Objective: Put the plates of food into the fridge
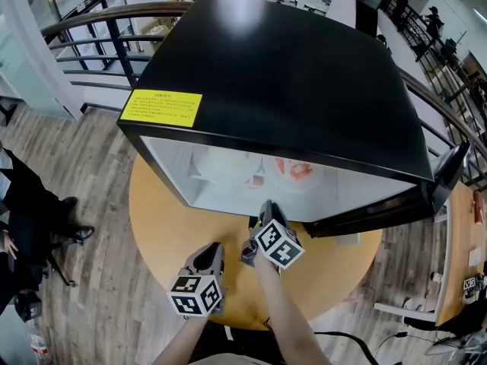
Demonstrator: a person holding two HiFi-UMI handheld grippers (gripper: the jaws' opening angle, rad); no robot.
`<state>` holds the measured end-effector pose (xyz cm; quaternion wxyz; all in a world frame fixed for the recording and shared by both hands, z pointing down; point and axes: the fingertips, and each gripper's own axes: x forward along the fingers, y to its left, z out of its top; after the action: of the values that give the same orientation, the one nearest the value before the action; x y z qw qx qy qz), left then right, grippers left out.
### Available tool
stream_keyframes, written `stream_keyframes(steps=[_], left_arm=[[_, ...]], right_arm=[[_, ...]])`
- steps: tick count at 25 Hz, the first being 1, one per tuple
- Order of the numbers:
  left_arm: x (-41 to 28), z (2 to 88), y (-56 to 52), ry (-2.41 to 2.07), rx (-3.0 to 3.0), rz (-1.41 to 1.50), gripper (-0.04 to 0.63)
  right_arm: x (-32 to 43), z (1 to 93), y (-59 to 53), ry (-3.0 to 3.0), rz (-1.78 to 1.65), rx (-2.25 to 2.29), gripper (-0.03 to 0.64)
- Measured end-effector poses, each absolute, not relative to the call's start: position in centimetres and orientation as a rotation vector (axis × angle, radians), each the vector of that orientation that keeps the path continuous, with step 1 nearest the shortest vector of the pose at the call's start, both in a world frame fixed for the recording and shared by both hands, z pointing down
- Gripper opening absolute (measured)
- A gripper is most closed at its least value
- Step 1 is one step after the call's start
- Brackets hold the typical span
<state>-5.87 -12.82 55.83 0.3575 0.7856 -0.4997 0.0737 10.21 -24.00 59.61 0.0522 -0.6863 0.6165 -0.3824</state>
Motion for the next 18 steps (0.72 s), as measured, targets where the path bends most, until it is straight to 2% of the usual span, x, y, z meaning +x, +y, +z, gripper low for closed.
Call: stream_keyframes(steps=[6,12,18], left_arm=[[-6.1,54.3,-13.3,-1.38,2.167,0.228,0.023],[-5.3,47.3,-13.7,-1.495,2.42,0.133,0.023],[-4.2,40.0,-12.2,-1.568,2.61,0.014,0.023]], right_arm=[[7.8,54.8,-21.8,2.323,-0.678,-2.087,0.055],[7.0,46.3,-15.6,2.468,-0.218,-1.983,0.023],[9.4,40.4,-11.1,2.311,-0.196,-1.96,0.014]])
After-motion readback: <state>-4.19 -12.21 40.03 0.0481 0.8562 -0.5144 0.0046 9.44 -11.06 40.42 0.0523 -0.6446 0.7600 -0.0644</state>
